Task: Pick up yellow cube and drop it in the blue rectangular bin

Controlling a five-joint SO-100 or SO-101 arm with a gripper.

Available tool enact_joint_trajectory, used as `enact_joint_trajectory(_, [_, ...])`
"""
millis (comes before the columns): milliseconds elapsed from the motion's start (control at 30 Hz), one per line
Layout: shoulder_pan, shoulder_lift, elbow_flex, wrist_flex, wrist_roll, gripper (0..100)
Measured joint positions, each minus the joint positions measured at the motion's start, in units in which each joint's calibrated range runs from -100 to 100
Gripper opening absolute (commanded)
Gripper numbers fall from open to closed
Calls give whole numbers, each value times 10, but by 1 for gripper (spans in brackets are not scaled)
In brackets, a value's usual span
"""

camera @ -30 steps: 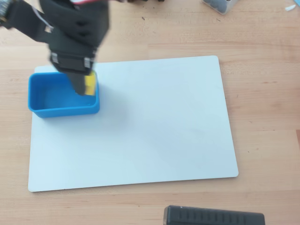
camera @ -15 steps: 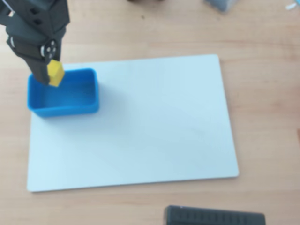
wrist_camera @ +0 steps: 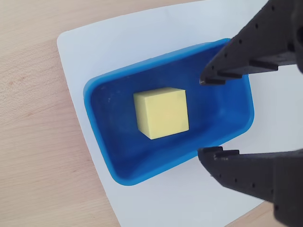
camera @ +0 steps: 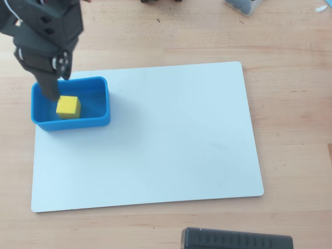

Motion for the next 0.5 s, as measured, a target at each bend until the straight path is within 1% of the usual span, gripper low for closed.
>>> enact_joint_trajectory(167, [-39, -10, 0, 4, 0, 15])
enact_joint_trajectory(367, [-122, -110, 84, 4, -15, 14])
enact_joint_trajectory(433, [-154, -152, 125, 4, -21, 11])
enact_joint_trajectory(500, [-184, -193, 164, -2, -25, 5])
